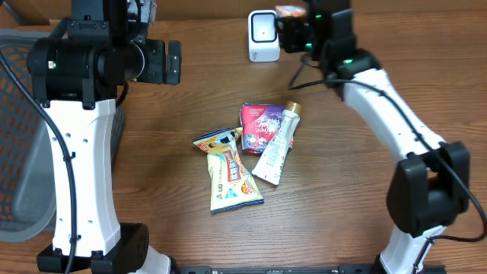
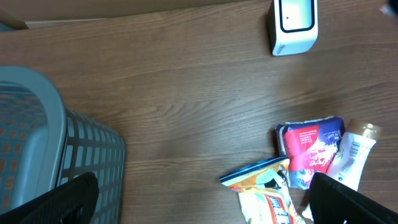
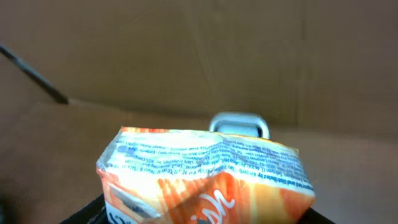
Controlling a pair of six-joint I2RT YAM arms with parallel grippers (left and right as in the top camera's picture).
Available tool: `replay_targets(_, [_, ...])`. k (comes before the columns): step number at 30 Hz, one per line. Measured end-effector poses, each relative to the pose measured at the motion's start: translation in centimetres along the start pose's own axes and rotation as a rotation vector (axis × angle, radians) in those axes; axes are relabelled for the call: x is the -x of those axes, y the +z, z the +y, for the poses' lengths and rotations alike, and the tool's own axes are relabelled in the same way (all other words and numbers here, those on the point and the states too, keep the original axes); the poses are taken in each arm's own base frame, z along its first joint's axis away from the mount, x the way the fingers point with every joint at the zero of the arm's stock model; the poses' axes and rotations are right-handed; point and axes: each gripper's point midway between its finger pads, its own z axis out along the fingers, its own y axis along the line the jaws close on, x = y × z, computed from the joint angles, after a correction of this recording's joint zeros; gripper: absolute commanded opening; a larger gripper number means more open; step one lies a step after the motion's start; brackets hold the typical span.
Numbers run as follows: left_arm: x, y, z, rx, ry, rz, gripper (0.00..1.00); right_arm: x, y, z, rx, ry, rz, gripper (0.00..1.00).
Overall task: Scan the item barcode
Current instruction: 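Hold the orange pack's barcode in front of the white scanner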
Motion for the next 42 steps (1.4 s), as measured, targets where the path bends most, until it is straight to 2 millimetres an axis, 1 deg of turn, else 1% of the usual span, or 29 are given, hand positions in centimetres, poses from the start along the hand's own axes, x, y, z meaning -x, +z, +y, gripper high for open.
replay_targets(3, [0.0, 0.0, 0.0, 0.0, 0.0, 0.0, 1.0, 0.9, 1.4, 0.5, -0.014, -0.047, -0.09, 0.59])
replay_targets(4, [0.0, 0.0, 0.0, 0.0, 0.0, 0.0, 1.0, 1.3, 1.9, 0.4, -0.018, -0.058, -0.124, 0.59])
replay_targets(7, [0.0, 0.0, 0.0, 0.001, 0.0, 0.0, 1.0, 1.5, 3.6, -0.8, -0.04, -0.077, -0.2, 0.59])
replay_targets(10, [0.0, 0.0, 0.0, 0.003, 0.0, 0.0, 1.0, 0.8, 5.5, -2.2, -0.059, -0.086, -0.255, 0.59])
replay_targets(12, [0.0, 0.0, 0.1, 0.003, 0.0, 0.0, 1.0, 0.3, 6.2, -2.7, -0.065, -0.087, -0.273, 0.62])
replay_targets(19, [0.0, 0.0, 0.1, 0.003, 0.0, 0.0, 1.0, -0.7, 7.7, -3.3, -0.063, -0.098, -0.328, 0.62])
replay_targets(21, [0.0, 0.0, 0.1, 0.003, 0.0, 0.0, 1.0, -1.3, 8.1, -3.5, -0.063, -0.099, -0.324, 0.62])
replay_targets(24, [0.0, 0.0, 0.1, 0.003, 0.0, 0.0, 1.0, -2.8, 9.0, -3.6, -0.051, -0.1, -0.3, 0.62])
replay_targets(28, [0.0, 0.0, 0.0, 0.003, 0.0, 0.0, 1.0, -4.6, 10.6, -3.7, -0.034, -0.107, -0.267, 0.61])
replay_targets(30, [0.0, 0.0, 0.1, 0.003, 0.0, 0.0, 1.0, -5.2, 11.7, -3.5, -0.029, -0.119, -0.249, 0.61])
replay_targets(33, [0.0, 0.0, 0.1, 0.003, 0.0, 0.0, 1.0, -5.7, 12.5, -2.8, -0.021, -0.137, -0.227, 0.61])
replay_targets(37, [0.0, 0.0, 0.1, 0.003, 0.0, 0.0, 1.0, -6.4, 13.0, -1.7, -0.008, -0.16, -0.192, 0.61])
replay_targets(40, [0.0, 0.0, 0.1, 0.003, 0.0, 0.0, 1.0, -7.6, 13.2, -1.3, -0.006, -0.171, -0.146, 0.61])
replay_targets(42, [0.0, 0.0, 0.1, 0.003, 0.0, 0.0, 1.0, -7.8, 13.3, -1.3, -0.007, -0.182, -0.14, 0.61])
